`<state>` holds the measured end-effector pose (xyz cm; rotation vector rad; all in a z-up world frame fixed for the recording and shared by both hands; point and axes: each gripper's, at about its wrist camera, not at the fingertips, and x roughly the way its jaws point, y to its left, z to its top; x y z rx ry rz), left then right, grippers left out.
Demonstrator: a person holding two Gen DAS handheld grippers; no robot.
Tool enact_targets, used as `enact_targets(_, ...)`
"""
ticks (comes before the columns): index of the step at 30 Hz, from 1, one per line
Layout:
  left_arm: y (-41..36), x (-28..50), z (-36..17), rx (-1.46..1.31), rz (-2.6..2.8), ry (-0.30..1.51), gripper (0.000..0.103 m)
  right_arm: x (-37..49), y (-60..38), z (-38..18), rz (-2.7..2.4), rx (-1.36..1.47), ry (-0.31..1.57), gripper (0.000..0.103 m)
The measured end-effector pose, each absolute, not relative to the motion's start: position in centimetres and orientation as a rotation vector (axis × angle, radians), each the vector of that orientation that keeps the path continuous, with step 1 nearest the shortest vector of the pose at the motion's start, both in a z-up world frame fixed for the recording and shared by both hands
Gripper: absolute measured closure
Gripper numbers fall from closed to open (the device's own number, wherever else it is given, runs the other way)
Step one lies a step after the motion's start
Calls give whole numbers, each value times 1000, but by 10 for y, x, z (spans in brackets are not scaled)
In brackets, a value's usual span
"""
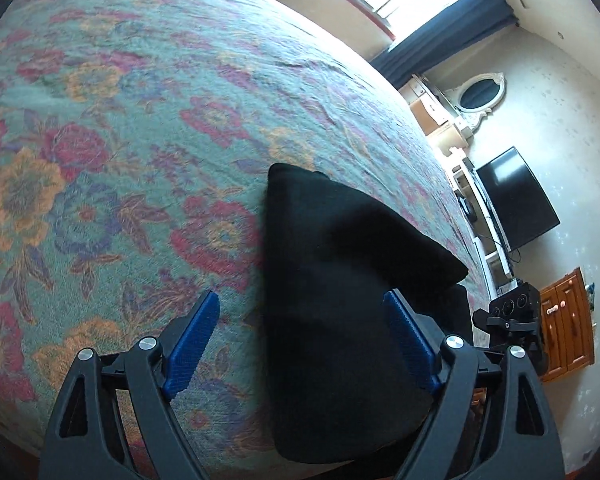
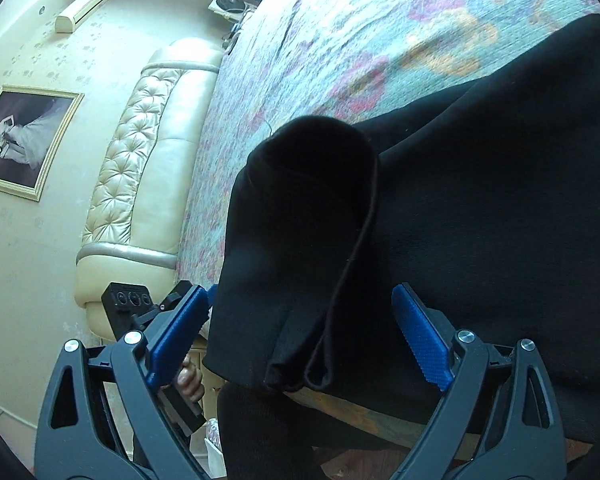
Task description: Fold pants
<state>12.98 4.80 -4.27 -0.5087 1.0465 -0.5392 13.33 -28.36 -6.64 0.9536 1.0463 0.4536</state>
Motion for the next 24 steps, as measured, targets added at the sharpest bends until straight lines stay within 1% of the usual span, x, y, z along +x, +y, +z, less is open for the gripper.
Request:
enact_targets(2,52,131,-57,-553,-538,1081,20,139,-276,-67,453,917,1068,10)
enact_targets(3,51,131,-61,-563,-541,1093,20,141,-272,-66,460,901,1076,12)
enact_targets(5,45,131,-66,-561,-562,1102,20,145,-264,-68,476,877,1110,53)
enact_targets(6,42,130,-67,-552,-573,1099,20,147,-262,-73,486,882,1133,60)
enact_targets(7,39,129,-67,-544,-583,1095,20,147,-259,-76,476,873,1148,73)
enact_targets(8,37,128,-66,-540,-594,1093,20,147,-257,-78,465,854,1158,80)
enact_targets(9,35,128,-65,-540,-605,1093,20,147,-257,-80,469,855,1157,81)
enact_targets(10,33,127,-64,-539,-616,1093,20,146,-259,-80,476,873,1147,86)
enact_targets(11,32,127,-63,-540,-626,1090,20,144,-261,-79,487,892,1134,88)
enact_targets(16,27,124,-60,-592,-714,1085,20,137,-271,-59,522,865,1077,89)
enact_targets(19,20,123,-58,-601,-741,1087,18,136,-277,-48,521,850,1059,89)
enact_targets(24,14,119,-58,-627,-771,1114,18,131,-299,-41,493,835,1038,90)
